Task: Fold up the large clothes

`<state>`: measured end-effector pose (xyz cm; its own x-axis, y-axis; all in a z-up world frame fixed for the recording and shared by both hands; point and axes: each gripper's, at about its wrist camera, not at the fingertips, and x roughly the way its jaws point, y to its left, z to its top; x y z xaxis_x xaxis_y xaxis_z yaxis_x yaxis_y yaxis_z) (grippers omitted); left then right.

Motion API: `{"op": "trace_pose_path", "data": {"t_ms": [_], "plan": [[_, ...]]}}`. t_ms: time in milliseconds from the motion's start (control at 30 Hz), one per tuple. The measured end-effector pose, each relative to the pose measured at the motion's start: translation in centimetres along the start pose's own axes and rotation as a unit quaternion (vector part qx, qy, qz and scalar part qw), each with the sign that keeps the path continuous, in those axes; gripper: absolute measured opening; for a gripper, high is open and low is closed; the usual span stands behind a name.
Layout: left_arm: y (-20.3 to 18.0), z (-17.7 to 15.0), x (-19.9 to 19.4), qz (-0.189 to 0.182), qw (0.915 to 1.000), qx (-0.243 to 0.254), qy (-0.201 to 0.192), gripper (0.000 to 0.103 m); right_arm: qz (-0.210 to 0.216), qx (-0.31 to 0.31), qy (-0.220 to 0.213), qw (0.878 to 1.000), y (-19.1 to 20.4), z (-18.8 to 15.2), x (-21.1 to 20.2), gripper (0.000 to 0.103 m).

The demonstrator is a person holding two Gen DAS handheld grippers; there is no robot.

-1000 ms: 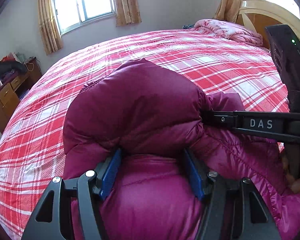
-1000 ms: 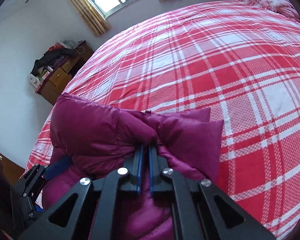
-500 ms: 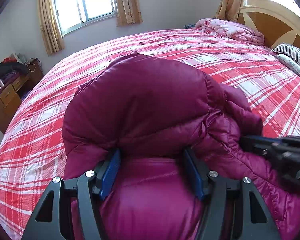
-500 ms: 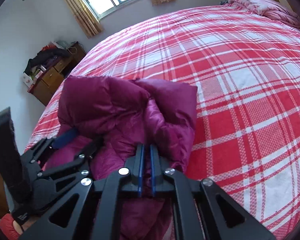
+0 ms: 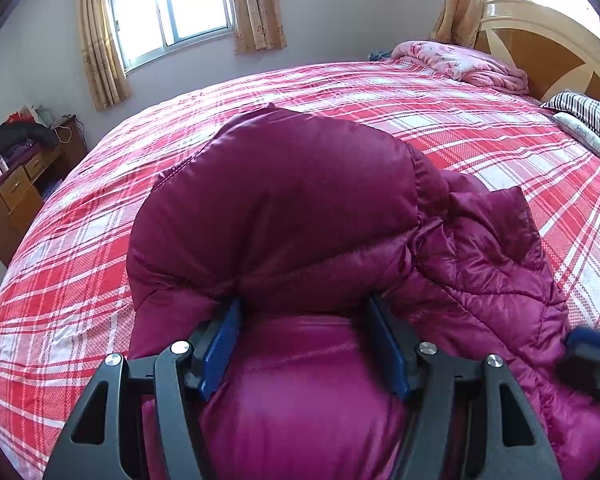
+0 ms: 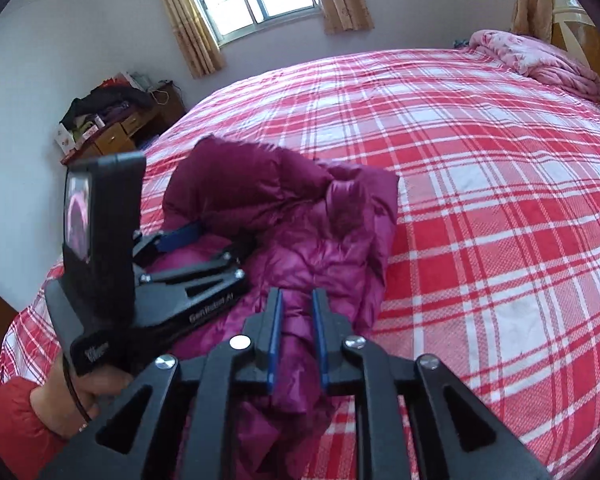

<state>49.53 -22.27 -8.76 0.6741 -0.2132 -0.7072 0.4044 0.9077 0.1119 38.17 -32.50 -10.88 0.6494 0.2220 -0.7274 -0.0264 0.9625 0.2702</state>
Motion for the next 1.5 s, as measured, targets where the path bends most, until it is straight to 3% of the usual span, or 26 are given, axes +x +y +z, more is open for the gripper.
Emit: {"op": "trace_pose_path", "data": {"t_ms": [167, 267, 333, 433, 500, 600, 667, 767, 833, 900, 933, 967, 1033, 1067, 1100, 1167, 1233, 1300, 1367, 1467, 1500], "plan": [[0.5, -0.5, -1.5, -0.010, 0.9999, 0.005, 0.003, 0.065, -0.015, 0.005, 0.002, 1.000, -0.5, -1.9, 2.3, 0.016], [2.2, -0.9, -4.2, -0.045, 0.9989, -0.014, 0.003, 0.065, -0.009, 0.016, 0.004, 1.000, -0.9, -1.7, 2.4, 0.015], [3.6, -1.6, -6.5, -0.040, 0.9988, -0.027, -0.011, 0.065, -0.007, 0.022, 0.006, 1.000, -1.2, -1.5, 2.3, 0.015], [7.0, -3.3, -9.5, -0.030, 0.9963, -0.073, -0.034, 0.066, -0.006, 0.023, 0.001, 1.000, -1.2, -1.4, 1.7, 0.016], [8.9, -4.3, -9.9, -0.033, 0.9928, -0.111, -0.029, 0.067, 0.002, 0.037, -0.004, 0.999, -1.5, -1.1, 1.0, 0.018], [11.0, -5.2, -9.0, -0.040, 0.9878, -0.150, -0.016, 0.067, 0.025, 0.071, -0.027, 0.997, -2.4, -0.8, -1.0, 0.039], [11.5, -5.4, -8.0, -0.049, 0.9861, -0.159, -0.002, 0.067, 0.031, 0.080, -0.058, 0.995, -3.0, -0.1, -2.7, 0.065], [11.9, -5.8, -6.8, -0.096, 0.9769, -0.191, 0.004, 0.068, 0.046, 0.072, -0.071, 0.994, -3.4, 1.0, -3.8, 0.083], [12.3, -5.8, -5.8, -0.143, 0.9645, -0.222, 0.009, 0.068, 0.049, 0.080, -0.067, 0.993, -4.0, 1.6, -3.3, 0.086], [12.7, -5.4, -4.8, -0.168, 0.9537, -0.248, 0.028, 0.068, 0.028, 0.088, -0.061, 0.994, -4.4, 2.3, -2.7, 0.085], [12.5, -5.1, -4.8, -0.164, 0.9536, -0.251, 0.032, 0.067, 0.005, 0.081, -0.070, 0.994, -4.2, 2.8, -3.0, 0.078], [12.4, -4.6, -5.2, -0.156, 0.9573, -0.242, 0.024, 0.067, -0.003, 0.055, -0.090, 0.994, -3.4, 3.4, -3.7, 0.060], [11.7, -3.5, -6.2, -0.112, 0.9732, -0.200, -0.011, 0.068, -0.013, -0.005, -0.104, 0.995, -0.8, 5.1, -4.1, 0.033], [11.2, -2.8, -6.4, -0.082, 0.9800, -0.180, -0.024, 0.067, -0.015, -0.033, -0.098, 0.995, 0.8, 6.3, -3.7, 0.026], [10.7, -2.1, -6.2, -0.059, 0.9834, -0.169, -0.028, 0.068, -0.007, -0.051, -0.091, 0.995, 1.9, 7.3, -3.1, 0.026], [10.3, -0.2, -4.8, -0.061, 0.9832, -0.172, -0.016, 0.068, 0.009, -0.067, -0.053, 0.996, 4.0, 10.1, 0.1, 0.025], [9.7, 2.0, -3.1, -0.062, 0.9820, -0.179, -0.003, 0.068, 0.003, -0.033, -0.017, 0.999, 4.2, 11.3, 3.7, 0.025], [8.8, 3.6, -0.9, -0.014, 0.9856, -0.168, 0.012, 0.068, -0.011, -0.004, 0.002, 1.000, 3.7, 11.3, 6.8, 0.025], [8.4, 3.9, 1.1, -0.001, 0.9870, -0.159, 0.021, 0.068, -0.017, -0.011, 0.004, 1.000, 3.6, 10.7, 9.6, 0.025], [9.7, 3.2, 3.5, -0.047, 0.9764, -0.206, 0.042, 0.070, -0.041, -0.031, -0.003, 0.999, 3.1, 10.3, 11.7, 0.024], [10.4, 2.8, 4.5, -0.060, 0.9695, -0.232, 0.053, 0.077, -0.044, -0.028, 0.001, 0.999, 2.8, 10.3, 12.1, 0.023]]}}
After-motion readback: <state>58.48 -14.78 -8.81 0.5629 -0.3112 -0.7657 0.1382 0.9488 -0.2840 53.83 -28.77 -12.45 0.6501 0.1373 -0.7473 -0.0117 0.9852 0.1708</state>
